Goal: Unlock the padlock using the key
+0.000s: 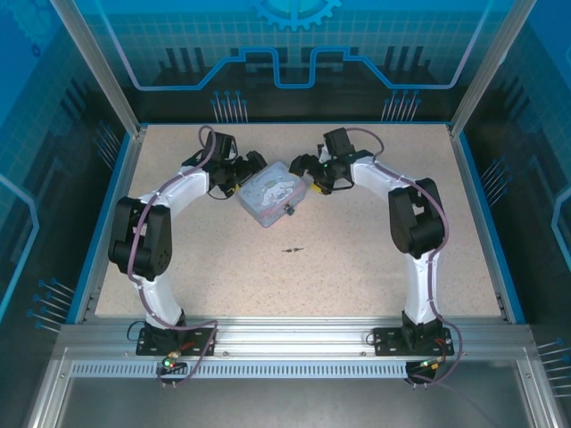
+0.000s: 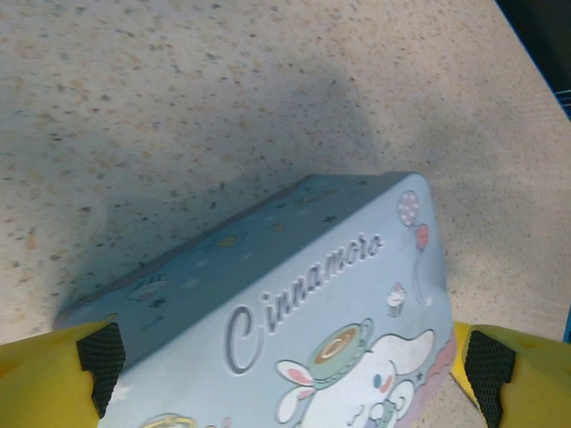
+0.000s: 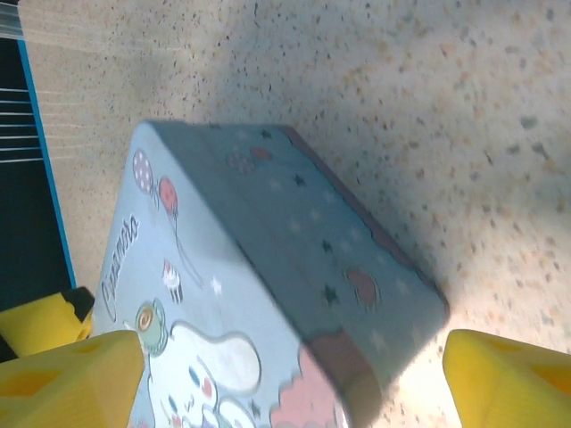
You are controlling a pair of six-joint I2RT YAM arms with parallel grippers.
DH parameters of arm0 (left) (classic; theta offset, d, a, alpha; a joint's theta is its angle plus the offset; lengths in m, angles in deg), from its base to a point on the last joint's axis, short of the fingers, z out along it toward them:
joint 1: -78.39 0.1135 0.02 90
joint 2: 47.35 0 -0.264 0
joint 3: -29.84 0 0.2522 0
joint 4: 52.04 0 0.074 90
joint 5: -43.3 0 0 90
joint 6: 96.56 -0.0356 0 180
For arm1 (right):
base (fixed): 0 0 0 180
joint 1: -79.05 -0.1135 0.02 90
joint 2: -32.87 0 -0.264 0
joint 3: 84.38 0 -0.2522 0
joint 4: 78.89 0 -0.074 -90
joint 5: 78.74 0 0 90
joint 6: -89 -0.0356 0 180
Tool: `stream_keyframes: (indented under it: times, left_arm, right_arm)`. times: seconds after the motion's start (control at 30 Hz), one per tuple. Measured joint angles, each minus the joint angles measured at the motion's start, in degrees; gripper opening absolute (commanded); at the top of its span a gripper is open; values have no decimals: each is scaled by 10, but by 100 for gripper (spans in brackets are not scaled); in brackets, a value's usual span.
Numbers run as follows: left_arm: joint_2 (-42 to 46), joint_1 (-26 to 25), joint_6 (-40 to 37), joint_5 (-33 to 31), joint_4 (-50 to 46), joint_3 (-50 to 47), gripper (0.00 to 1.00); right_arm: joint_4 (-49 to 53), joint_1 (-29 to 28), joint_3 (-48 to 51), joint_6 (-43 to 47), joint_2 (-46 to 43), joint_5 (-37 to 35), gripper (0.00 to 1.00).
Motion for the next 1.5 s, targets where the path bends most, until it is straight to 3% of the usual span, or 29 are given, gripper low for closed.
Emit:
stream_keyframes:
  times: [0.17, 0.37, 0.6, 0.87, 1.1, 1.5]
  left_arm:
    - [-12, -13, -10, -15, -15, 33, 99]
    - [14, -12, -28, -73, -79, 34, 99]
    - [122, -12, -15, -89, -109, -60, 99]
    - [114, -25, 5, -68, -81, -99, 99]
    - [66, -28, 7, -49, -63, -91, 99]
    - [-5, -31, -15, -24, -61, 3, 99]
  right_arm:
    - [-26, 1, 61, -9, -43, -5, 92]
    - [-22, 10, 52, -5, -49, -20, 95]
    - [-9, 21, -85, 13, 22, -10, 92]
    - [-7, 19, -141, 20, 95, 41, 91]
    - [-30, 12, -76, 18, 75, 56, 91]
    - [-131, 10, 108, -24, -43, 68, 91]
